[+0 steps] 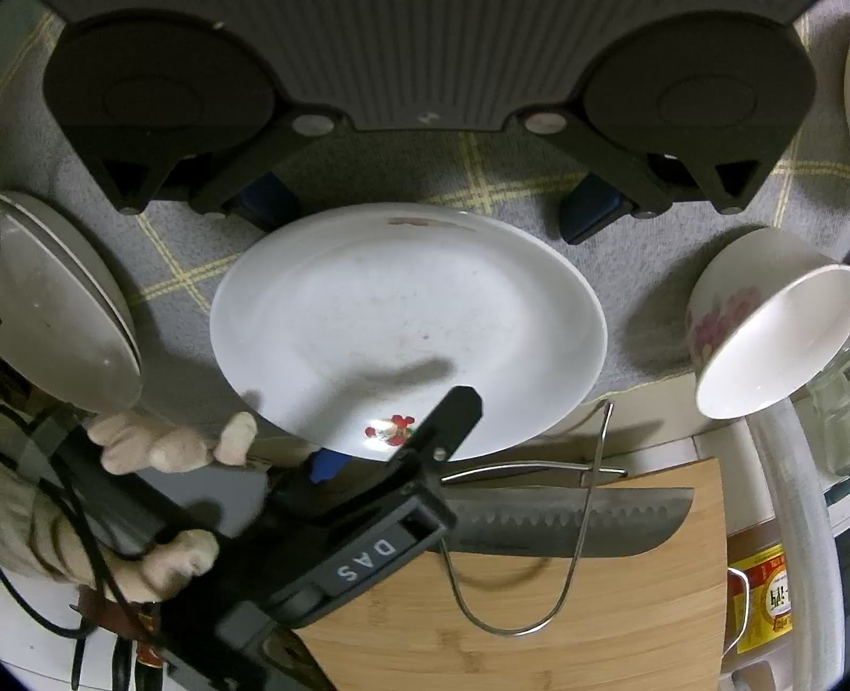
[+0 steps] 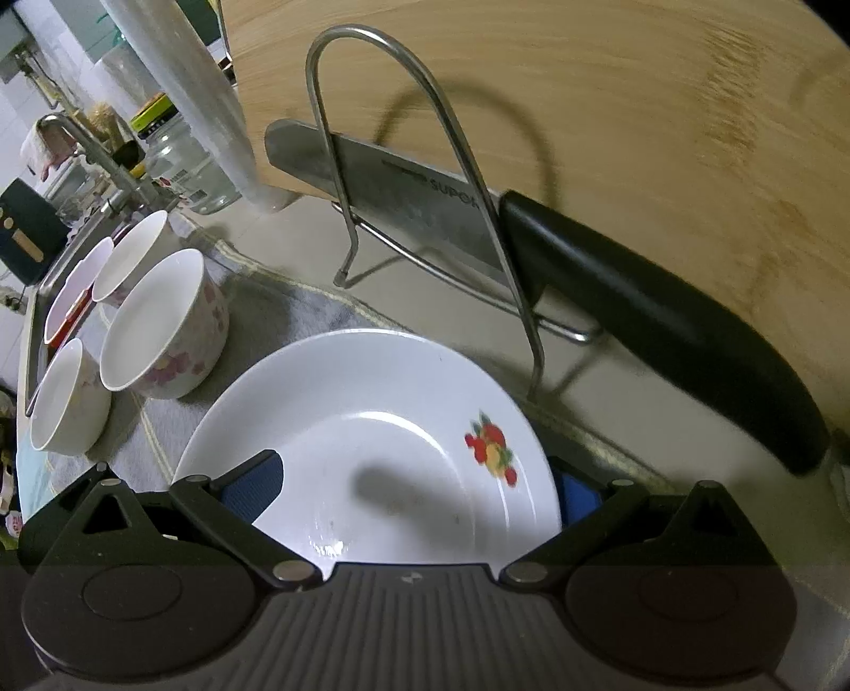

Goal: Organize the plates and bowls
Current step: 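Close the right gripper on the plate rim and lift the plate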

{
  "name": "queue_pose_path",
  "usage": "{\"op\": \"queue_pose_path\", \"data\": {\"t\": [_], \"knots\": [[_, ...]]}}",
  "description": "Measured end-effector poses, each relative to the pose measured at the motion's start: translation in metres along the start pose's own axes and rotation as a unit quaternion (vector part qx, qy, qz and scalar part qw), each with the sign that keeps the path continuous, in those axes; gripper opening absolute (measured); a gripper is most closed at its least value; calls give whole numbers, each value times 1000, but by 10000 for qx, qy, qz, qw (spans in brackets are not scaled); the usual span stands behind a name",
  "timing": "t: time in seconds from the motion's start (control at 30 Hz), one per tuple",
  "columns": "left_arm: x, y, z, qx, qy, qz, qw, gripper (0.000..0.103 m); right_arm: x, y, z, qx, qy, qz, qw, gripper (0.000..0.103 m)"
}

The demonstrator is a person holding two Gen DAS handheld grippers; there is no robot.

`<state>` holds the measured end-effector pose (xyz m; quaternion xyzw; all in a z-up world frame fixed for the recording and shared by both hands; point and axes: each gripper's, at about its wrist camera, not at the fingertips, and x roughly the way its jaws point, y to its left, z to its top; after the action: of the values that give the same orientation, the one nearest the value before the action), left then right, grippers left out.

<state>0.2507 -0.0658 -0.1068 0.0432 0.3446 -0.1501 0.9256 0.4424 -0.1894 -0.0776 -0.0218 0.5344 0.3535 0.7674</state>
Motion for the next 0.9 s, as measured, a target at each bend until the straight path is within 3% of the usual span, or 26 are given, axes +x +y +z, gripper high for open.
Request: {"op": "queue_pose_path", "data": {"t": [0.2, 0.9], "knots": [[-2, 0, -1, 21, -15, -11, 10000, 103, 4, -1, 7, -69, 10, 208, 9998, 103], [-8, -6, -3, 487, -140, 51, 9987, 103, 3, 3, 2, -250, 116, 316, 9991, 103]]}}
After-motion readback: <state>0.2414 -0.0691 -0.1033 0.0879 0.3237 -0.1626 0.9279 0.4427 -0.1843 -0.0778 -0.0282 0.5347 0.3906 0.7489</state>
